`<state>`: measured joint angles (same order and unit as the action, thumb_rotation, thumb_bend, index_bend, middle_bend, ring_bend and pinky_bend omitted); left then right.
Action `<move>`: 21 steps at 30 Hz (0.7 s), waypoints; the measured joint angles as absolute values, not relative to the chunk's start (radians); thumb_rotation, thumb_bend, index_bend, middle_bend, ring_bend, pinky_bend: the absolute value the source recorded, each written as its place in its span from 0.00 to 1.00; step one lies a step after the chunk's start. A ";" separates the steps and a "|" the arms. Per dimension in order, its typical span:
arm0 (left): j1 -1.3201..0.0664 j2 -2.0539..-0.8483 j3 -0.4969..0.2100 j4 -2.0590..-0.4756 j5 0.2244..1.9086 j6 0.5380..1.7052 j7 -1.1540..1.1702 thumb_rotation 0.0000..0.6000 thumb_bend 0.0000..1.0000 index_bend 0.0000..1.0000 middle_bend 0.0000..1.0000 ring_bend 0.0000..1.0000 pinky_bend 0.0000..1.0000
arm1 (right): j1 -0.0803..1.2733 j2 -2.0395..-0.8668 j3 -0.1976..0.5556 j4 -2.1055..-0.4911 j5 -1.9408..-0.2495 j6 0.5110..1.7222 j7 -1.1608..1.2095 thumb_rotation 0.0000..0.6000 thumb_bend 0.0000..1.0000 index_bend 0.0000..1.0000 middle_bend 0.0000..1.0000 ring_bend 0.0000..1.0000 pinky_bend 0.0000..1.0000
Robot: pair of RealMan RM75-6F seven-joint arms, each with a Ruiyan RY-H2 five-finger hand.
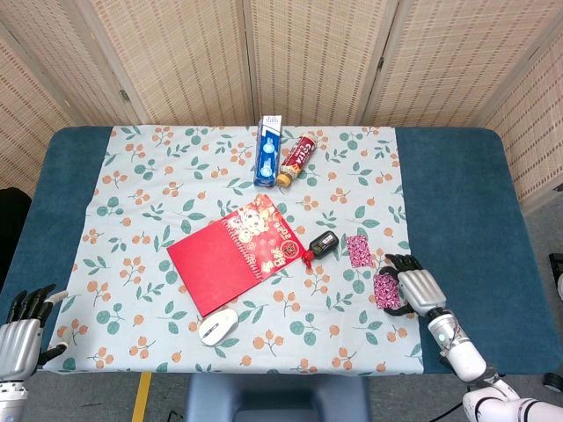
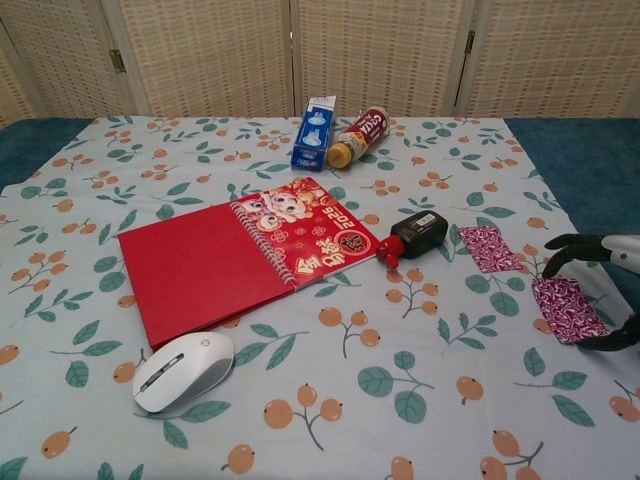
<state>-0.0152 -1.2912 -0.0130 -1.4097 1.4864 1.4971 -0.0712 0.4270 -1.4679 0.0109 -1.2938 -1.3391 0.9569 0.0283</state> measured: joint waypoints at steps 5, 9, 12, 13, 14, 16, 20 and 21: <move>-0.015 -1.290 -0.014 -1.412 1.485 1.497 -0.069 1.00 0.43 0.23 0.13 0.13 0.00 | 0.428 -1.468 0.012 -1.291 -1.341 0.953 0.024 0.90 0.20 0.26 0.09 0.00 0.00; -0.015 -1.289 -0.013 -1.415 1.486 1.497 -0.068 1.00 0.43 0.23 0.13 0.13 0.00 | 0.428 -1.468 0.012 -1.289 -1.341 0.949 0.021 0.90 0.20 0.25 0.09 0.00 0.00; -0.016 -1.287 -0.014 -1.417 1.487 1.497 -0.068 1.00 0.43 0.23 0.13 0.13 0.00 | 0.427 -1.467 0.011 -1.287 -1.341 0.948 0.020 0.90 0.20 0.24 0.09 0.00 0.00; -0.016 -1.287 -0.014 -1.418 1.488 1.498 -0.067 1.00 0.43 0.23 0.13 0.13 0.00 | 0.426 -1.467 0.011 -1.287 -1.342 0.948 0.020 0.90 0.20 0.24 0.09 0.00 0.00; -0.016 -1.287 -0.014 -1.419 1.488 1.499 -0.066 1.00 0.43 0.23 0.13 0.13 0.00 | 0.426 -1.466 0.011 -1.287 -1.342 0.949 0.020 0.90 0.20 0.24 0.09 0.00 0.00; -0.016 -1.287 -0.014 -1.420 1.489 1.499 -0.066 1.00 0.43 0.23 0.13 0.13 0.00 | 0.425 -1.466 0.012 -1.288 -1.344 0.950 0.020 0.90 0.20 0.23 0.09 0.00 0.00; -0.017 -1.286 -0.014 -1.422 1.489 1.499 -0.064 1.00 0.43 0.23 0.13 0.13 0.00 | 0.426 -1.466 0.011 -1.287 -1.348 0.949 0.022 0.90 0.21 0.21 0.09 0.00 0.00; -0.016 -1.286 -0.014 -1.422 1.489 1.500 -0.064 1.00 0.43 0.23 0.13 0.13 0.00 | 0.426 -1.466 0.011 -1.287 -1.350 0.949 0.023 0.90 0.21 0.21 0.09 0.00 0.00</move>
